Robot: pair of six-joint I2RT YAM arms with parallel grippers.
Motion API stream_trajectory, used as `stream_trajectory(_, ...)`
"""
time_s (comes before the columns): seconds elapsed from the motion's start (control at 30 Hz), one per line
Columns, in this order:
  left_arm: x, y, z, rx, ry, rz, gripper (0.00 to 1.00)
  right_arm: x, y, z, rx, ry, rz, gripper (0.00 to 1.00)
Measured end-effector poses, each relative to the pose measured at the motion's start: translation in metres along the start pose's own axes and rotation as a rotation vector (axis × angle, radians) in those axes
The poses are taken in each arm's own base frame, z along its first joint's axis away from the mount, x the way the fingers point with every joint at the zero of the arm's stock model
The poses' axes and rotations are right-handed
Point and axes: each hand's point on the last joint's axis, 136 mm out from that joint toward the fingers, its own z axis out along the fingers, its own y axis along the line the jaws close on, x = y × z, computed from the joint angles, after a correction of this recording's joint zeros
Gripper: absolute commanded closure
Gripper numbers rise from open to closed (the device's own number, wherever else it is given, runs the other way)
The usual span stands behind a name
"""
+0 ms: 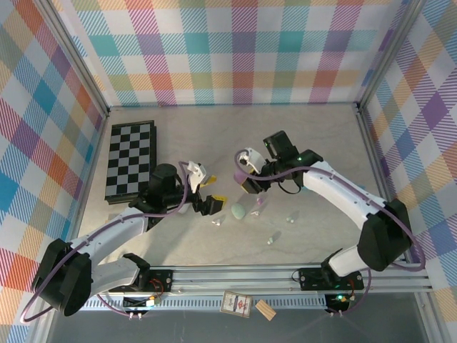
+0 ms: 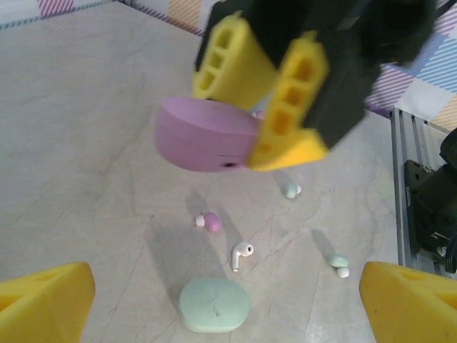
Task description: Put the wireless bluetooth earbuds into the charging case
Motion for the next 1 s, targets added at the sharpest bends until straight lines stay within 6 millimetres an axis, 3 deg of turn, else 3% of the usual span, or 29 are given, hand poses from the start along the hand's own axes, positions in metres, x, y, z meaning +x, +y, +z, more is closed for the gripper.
stream_trajectory(0.1,-0.004,0.002,0.000,-0.014,-0.016,0.021,0.04,0.007,-0.044,0.016,0.126,0.017,0.191,0.70)
stream_trajectory(0.2,-0.007,0.003,0.000,-0.030,-0.024,0.042,0.03,0.027,-0.082,0.034,0.235,0.064,0.417,0.73)
stream_trajectory(0.33,-0.010,0.003,-0.001,-0.047,-0.032,0.069,0.02,0.056,-0.112,0.058,0.344,0.116,0.634,0.75)
stream_trajectory(0.57,-0.014,0.005,-0.004,-0.068,-0.043,0.094,0.00,0.086,-0.130,0.076,0.457,0.151,0.827,0.65)
stream_trajectory(0.83,-0.013,0.007,-0.003,-0.085,-0.039,0.110,0.00,0.096,-0.140,0.079,0.527,0.151,0.889,0.29)
stream_trajectory(1.0,-0.004,0.009,-0.003,-0.100,-0.025,0.102,0.00,0.098,-0.147,0.075,0.574,0.148,0.889,0.26)
